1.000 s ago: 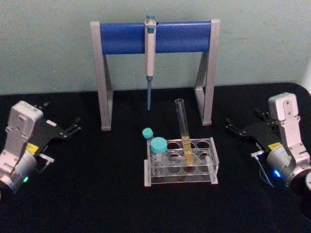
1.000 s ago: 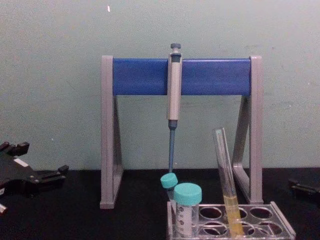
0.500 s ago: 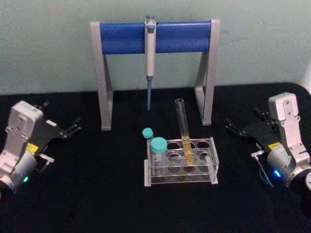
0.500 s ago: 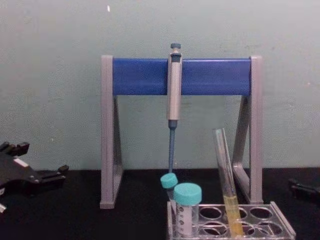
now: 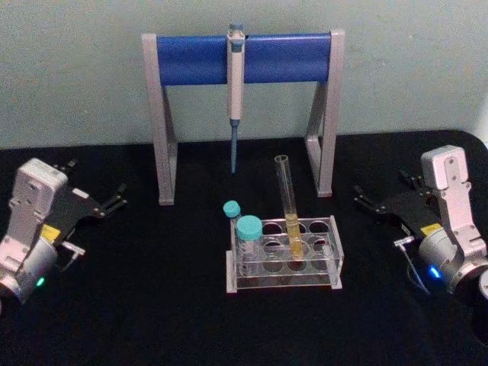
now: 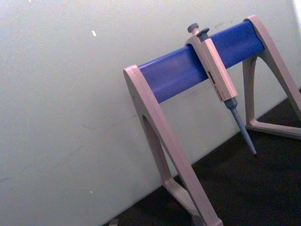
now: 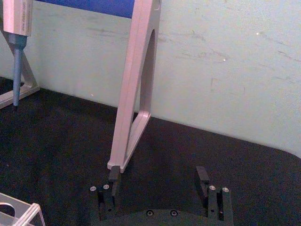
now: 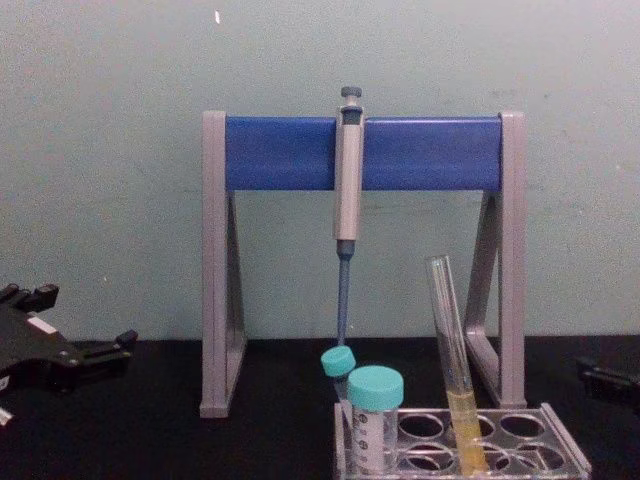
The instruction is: Pick up the test tube from the test tube rack, shake it, then place it back into the test tube rack.
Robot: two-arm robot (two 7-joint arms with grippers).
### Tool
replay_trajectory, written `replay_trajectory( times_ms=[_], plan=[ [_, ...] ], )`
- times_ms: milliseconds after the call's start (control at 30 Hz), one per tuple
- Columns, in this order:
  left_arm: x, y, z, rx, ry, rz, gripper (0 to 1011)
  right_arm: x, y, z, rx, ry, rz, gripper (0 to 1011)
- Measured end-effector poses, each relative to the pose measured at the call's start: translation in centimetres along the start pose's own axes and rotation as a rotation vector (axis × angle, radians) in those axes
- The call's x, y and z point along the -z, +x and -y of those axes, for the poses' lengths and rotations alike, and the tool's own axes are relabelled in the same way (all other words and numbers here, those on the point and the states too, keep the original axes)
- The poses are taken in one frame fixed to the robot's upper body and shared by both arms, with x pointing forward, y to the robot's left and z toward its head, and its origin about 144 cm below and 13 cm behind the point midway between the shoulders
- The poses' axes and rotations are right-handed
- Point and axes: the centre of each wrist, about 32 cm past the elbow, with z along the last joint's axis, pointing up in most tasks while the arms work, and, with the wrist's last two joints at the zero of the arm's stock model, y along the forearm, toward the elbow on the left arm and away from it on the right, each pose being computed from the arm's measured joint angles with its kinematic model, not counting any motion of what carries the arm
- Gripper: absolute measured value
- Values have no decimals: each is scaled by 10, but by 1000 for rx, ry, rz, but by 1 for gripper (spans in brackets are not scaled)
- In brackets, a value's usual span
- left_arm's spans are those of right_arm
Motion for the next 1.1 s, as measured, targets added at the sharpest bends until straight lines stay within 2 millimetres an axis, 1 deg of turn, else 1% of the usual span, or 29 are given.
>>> replay_trajectory(
  times_ms=[1100],
  plan=[
    [0,0,0,0,0,0,1001,0,0,0,0,0,0,1000]
  ],
)
